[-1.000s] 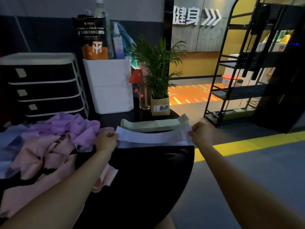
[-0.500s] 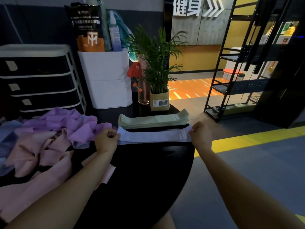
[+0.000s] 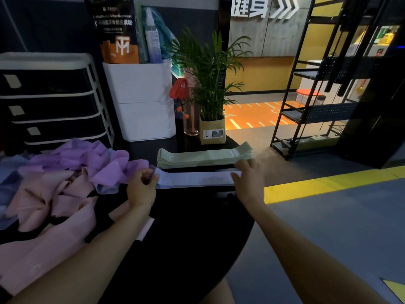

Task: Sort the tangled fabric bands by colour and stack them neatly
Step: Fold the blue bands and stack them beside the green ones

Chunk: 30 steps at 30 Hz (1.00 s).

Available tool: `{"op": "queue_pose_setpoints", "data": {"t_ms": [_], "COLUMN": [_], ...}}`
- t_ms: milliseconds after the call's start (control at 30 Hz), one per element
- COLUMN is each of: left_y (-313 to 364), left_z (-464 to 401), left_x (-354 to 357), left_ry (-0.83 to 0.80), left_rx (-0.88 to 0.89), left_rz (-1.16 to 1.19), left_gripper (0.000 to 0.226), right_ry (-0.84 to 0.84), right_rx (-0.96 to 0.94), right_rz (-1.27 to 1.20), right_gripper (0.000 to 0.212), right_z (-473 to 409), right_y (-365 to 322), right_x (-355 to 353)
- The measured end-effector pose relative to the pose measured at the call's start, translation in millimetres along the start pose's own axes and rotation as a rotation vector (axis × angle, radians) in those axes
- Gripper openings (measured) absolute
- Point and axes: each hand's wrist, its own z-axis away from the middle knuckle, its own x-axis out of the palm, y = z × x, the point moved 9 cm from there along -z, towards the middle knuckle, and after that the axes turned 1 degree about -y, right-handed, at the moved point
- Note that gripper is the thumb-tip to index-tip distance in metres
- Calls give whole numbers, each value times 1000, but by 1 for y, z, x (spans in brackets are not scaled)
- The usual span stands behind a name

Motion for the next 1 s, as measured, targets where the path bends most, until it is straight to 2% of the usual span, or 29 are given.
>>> {"op": "queue_pose_setpoints", "data": {"t_ms": [167,367,500,700,1000], "left_y": [7,13,13,15,17], "left_z": [7,16,17,16,17], "left_x": [3,14,9,3,3], "left_ry": [-81,-174,-126,-54,-77], "left_rx": [136,233,235,255,222], "left_rz": [-44,-94,-142,-138,-136], "left_gripper": [27,48,43,32,30], "right_ry": [-156,-214,-221,-189,-177], "right_rx": [-172,-222,-255,-258,-276], "right_rz": [-134,-78,8,24,76], "right_gripper": [30,36,26,25,25], "right_z": [25,31,32,31,32], "right_y": [-40,-44,-45,-44,-49], "right_x": [39,47,52,51,50]}}
